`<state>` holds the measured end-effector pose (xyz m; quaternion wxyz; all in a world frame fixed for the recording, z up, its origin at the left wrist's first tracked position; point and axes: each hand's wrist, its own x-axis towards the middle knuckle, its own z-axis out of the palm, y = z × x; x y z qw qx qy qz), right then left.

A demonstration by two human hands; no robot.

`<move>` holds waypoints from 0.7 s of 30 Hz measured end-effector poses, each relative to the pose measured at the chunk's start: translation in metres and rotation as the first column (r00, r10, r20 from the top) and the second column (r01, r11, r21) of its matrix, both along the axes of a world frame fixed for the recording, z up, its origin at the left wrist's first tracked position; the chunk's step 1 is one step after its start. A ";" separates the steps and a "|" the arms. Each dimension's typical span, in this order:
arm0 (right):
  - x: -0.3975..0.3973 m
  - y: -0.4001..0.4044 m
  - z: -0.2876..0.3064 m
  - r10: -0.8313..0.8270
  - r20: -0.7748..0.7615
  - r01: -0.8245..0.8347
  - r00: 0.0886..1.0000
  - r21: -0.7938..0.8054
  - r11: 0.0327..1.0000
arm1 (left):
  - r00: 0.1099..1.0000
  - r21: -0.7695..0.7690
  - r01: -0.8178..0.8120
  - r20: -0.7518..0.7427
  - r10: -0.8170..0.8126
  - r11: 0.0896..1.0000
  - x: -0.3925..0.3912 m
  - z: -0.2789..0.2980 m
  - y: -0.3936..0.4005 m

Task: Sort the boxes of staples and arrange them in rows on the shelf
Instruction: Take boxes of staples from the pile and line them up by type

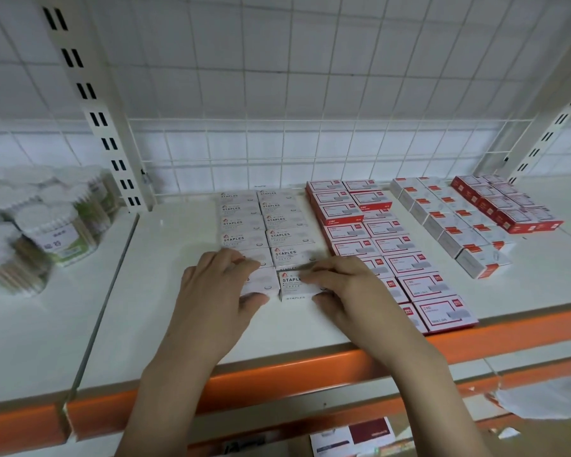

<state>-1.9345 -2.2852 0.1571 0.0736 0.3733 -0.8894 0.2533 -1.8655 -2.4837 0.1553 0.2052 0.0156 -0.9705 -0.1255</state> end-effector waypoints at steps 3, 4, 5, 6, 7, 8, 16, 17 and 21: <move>-0.002 -0.004 0.000 -0.026 0.000 0.026 1.000 0.005 1.000 | 1.000 0.005 0.001 -0.015 -0.001 1.000 0.001 -0.001 0.000; -0.003 -0.006 -0.001 -0.028 -0.003 0.028 1.000 0.007 1.000 | 1.000 0.007 -0.002 -0.013 0.002 1.000 0.001 0.000 0.000; -0.004 -0.006 -0.001 -0.026 -0.006 0.026 1.000 0.007 1.000 | 1.000 0.007 -0.006 -0.008 0.006 1.000 0.001 0.001 0.000; -0.005 -0.007 -0.001 -0.025 -0.004 0.025 1.000 0.008 1.000 | 1.000 0.009 -0.007 -0.005 0.007 1.000 0.001 0.003 0.001; -0.005 -0.008 -0.001 -0.028 0.003 0.028 1.000 0.011 1.000 | 1.000 0.015 -0.005 -0.006 0.005 1.000 0.001 0.004 0.003; -0.005 -0.008 0.000 -0.035 0.012 0.035 0.999 0.016 0.999 | 1.000 0.022 -0.001 -0.008 0.001 1.000 0.000 0.006 0.005; -0.004 0.027 0.015 -0.167 -0.017 0.167 0.986 -0.008 0.986 | 0.995 0.010 0.102 0.008 -0.102 0.995 -0.019 0.023 0.040; -0.005 0.036 0.017 -0.205 -0.025 0.204 0.979 -0.011 0.979 | 0.993 0.021 0.119 0.015 -0.119 0.993 -0.024 0.025 0.049; -0.004 0.082 0.025 -0.338 -0.056 0.338 0.939 -0.013 0.941 | 0.973 0.063 0.226 0.029 -0.228 0.972 -0.045 0.028 0.091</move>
